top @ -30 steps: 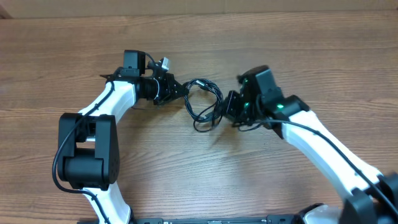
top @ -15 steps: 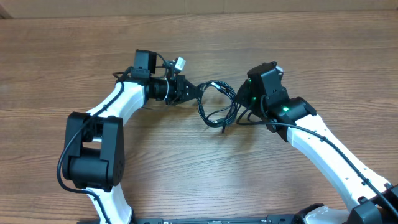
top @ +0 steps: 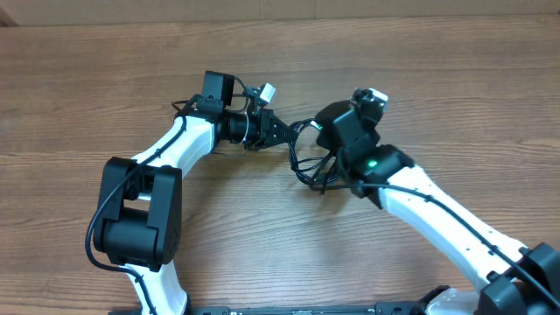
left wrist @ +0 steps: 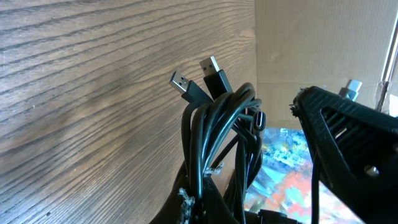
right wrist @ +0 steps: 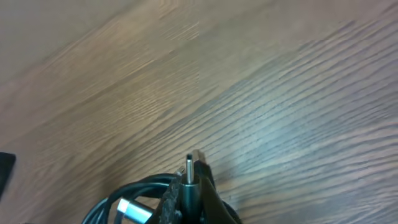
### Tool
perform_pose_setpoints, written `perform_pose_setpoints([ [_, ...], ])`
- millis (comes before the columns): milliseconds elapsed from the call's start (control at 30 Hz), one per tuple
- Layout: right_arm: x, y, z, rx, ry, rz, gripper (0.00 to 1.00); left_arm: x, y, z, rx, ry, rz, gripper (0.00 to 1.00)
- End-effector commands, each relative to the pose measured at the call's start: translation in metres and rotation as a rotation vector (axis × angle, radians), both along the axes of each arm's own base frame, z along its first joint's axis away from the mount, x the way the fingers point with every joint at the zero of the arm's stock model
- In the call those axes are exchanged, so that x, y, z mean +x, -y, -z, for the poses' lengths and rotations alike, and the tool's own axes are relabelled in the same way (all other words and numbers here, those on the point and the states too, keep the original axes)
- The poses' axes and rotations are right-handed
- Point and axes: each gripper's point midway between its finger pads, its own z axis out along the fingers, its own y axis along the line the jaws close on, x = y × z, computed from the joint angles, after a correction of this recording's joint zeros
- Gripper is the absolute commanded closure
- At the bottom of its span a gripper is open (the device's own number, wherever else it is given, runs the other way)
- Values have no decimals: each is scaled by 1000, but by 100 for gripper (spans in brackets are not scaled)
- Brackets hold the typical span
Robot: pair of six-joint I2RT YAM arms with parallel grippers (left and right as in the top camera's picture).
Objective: Untangle cables
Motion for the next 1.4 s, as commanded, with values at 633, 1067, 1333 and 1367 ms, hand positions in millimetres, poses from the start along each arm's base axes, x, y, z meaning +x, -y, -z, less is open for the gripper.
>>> perform_pose_setpoints([
  [633, 11, -20, 0, -101, 48, -102, 96, -1, 3, 3, -1, 10, 14, 96],
  [1067, -21, -50, -35, 385, -137, -481, 60, -1, 3, 3, -1, 11, 14, 96],
  [1333, -59, -56, -21, 453, -303, -610, 61, 2, 1, 7, 26, 35, 7, 96],
  [1367, -63, -56, -19, 453, -325, -608, 61, 2, 1, 7, 26, 56, 16, 96],
])
